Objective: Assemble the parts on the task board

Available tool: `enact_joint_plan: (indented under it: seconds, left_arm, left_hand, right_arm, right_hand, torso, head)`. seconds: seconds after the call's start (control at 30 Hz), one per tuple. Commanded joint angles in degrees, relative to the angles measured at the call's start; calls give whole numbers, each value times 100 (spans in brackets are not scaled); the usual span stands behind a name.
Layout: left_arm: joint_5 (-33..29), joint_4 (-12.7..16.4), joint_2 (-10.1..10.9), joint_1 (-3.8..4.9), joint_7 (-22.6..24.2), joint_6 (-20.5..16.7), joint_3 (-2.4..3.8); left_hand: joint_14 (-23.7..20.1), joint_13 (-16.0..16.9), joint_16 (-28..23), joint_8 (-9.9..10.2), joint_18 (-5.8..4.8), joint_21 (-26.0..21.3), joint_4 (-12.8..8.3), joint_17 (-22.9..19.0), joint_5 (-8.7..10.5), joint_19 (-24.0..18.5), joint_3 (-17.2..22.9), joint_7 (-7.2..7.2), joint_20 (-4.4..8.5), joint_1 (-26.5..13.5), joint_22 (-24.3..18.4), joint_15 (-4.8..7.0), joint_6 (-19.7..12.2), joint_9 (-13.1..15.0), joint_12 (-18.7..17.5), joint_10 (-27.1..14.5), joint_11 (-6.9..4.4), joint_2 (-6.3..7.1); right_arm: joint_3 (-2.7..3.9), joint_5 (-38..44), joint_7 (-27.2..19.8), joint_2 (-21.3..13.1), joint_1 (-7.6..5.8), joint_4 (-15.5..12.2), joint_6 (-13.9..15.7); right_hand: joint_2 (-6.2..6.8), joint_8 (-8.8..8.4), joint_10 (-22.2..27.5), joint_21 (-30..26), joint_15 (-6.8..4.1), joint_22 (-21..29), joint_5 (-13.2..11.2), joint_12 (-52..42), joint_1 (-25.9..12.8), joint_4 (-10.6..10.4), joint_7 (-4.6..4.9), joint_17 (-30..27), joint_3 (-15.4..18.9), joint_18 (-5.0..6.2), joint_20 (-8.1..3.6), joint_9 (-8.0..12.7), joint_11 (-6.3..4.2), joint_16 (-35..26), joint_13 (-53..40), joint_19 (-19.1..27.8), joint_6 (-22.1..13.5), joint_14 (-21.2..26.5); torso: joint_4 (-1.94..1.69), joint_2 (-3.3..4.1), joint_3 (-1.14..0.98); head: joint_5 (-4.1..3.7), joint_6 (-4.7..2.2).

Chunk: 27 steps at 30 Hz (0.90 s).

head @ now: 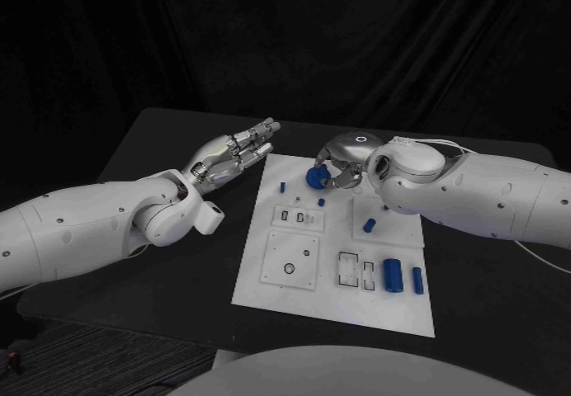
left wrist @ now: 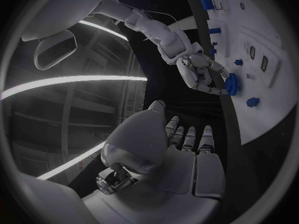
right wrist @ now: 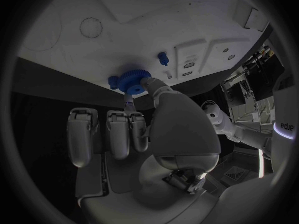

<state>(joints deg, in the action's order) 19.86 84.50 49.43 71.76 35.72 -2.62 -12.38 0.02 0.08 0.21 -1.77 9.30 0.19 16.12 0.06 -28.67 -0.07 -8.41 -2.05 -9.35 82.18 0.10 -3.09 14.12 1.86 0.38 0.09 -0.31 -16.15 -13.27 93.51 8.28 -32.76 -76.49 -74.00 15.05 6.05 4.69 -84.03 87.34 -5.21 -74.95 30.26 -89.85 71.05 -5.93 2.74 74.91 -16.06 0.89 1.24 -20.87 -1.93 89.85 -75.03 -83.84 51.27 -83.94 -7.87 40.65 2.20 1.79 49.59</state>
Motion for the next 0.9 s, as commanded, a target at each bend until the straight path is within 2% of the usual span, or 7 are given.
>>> enact_joint_plan:
  seconds: [0.03, 0.13, 0.33, 0.57, 0.9]
  left_arm:
    - [0, 6, -13, 0, 45, 80, 5]
    - [0, 4, -15, -1, 38, 89, 5]
    - [0, -5, -24, -1, 22, 110, 5]
    - [0, -11, -30, -1, 6, 130, 5]
    - [0, -15, -33, -3, -10, 150, 5]
  left_hand:
    - [-2, -8, -21, 4, 86, -19, -1, -6, -16, 7, 25, 9, -44, 17, -10, -52, -50, -8, -38, -9, 29, -18]
    - [-2, -8, -21, 3, 86, -19, -2, -6, -16, 7, 27, 8, -47, 18, -10, -56, -47, -8, -38, -9, 29, -18]
    - [-2, -8, -21, 1, 84, -19, -3, -6, -15, 7, 38, 1, -59, 18, -10, -74, -36, -6, -38, -9, 34, -19]
    - [-2, -8, -21, -9, 81, -19, -8, -6, -17, 7, 58, -19, -84, 18, -10, -99, 7, 1, -38, -9, 53, -19]
    - [-2, -8, -21, -23, 82, -19, -13, -6, -19, 7, 80, -54, -106, 18, -10, -106, 78, 11, -38, -9, 94, -15]
  right_arm:
    - [-12, 38, 53, 13, 36, 5, -160]
    - [-12, 38, 61, 20, 36, 5, -175]
    - [-12, 38, 116, 41, 37, 5, -247]
    - [-12, 38, 179, 49, 37, 7, -317]
    - [-12, 38, 200, 44, 37, 18, -377]
  right_hand:
    - [33, -101, -597, -37, 15, -1393, -52, -15, -71, -2, -1, 1509, -52, -4, 22, -484, -8, 15, -1497, -437, -131, -606]
    - [41, -122, -597, -44, 6, -1390, -65, -15, -76, 1, -20, 1509, -74, -2, 16, -374, -22, 15, -1497, -433, -286, -606]
    - [44, -119, -597, -247, -70, -1317, -182, -15, -107, 23, -119, 1509, -123, 52, -48, 139, -110, 15, -1497, -321, -779, -606]
    - [6, -110, -597, -260, -79, -1313, -160, -15, -89, 37, -116, 1509, -149, 54, -60, 209, -116, 15, -1497, -316, -786, -606]
    - [-103, -95, -597, -286, -77, -1307, 39, -15, -67, 61, -98, 1509, -256, 59, -66, 361, -107, 15, -1497, -308, -710, -606]
  torso:
    - [-4, -2, 1]
    - [-3, 2, 0]
    - [-6, 0, 1]
    - [-3, 2, 0]
    - [3, 0, -2]
  head:
    - [1, 19]
    - [4, 17]
    - [-1, 13]
    - [0, 2]
    - [16, 14]
